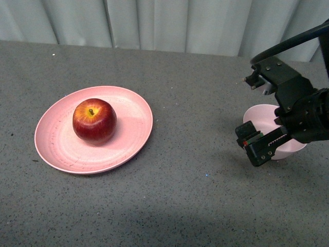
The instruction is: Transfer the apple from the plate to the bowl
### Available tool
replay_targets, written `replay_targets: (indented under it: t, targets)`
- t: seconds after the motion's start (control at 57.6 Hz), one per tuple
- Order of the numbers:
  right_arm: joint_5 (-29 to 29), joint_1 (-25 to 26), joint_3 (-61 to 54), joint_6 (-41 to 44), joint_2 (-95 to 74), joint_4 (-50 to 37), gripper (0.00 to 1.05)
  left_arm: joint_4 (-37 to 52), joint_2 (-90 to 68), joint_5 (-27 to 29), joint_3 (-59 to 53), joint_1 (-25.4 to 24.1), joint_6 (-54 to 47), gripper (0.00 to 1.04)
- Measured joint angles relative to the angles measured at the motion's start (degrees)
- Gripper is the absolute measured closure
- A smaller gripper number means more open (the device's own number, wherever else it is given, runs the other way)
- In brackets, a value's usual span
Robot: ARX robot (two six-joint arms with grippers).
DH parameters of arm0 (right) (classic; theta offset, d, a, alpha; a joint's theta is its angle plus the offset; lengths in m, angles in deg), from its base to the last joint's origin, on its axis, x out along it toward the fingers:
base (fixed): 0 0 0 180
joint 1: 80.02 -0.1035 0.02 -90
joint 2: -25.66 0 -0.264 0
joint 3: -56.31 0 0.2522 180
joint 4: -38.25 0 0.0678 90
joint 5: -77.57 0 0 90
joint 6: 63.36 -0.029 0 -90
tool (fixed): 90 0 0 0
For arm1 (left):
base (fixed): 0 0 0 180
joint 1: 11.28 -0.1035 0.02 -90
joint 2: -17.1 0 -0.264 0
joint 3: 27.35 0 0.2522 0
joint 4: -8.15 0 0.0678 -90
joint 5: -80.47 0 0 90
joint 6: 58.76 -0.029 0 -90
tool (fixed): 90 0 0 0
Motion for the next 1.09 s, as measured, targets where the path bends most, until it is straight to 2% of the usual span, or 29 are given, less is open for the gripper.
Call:
replay_targets:
  t: [0.295, 0.503, 0.608, 0.885, 1.094]
  targets:
    - [-0.50, -0.15, 3.78, 1.40, -4.35, 3.74, 0.11, 0.00, 0.00, 0.00, 0.00, 0.00, 0.00, 0.07]
    - [-1.18, -0.15, 4.98, 1.95, -4.72, 4.74, 0.40, 0.00, 0.00, 0.00, 0.00, 0.00, 0.00, 0.07]
    - [-1.25, -0.15, 5.31, 1.95, -4.74, 5.03, 0.62, 0.00, 0.00, 0.00, 0.00, 0.00, 0.00, 0.07]
    - [-1.38, -0.24, 5.31, 2.34, -4.74, 4.87, 1.02, 0.00, 0.00, 0.00, 0.00, 0.00, 0.00, 0.07]
    - [-2.47, -0.85, 5.20, 4.55, -3.67, 5.35, 1.04, 0.00, 0.00, 0.00, 0.00, 0.00, 0.00, 0.07]
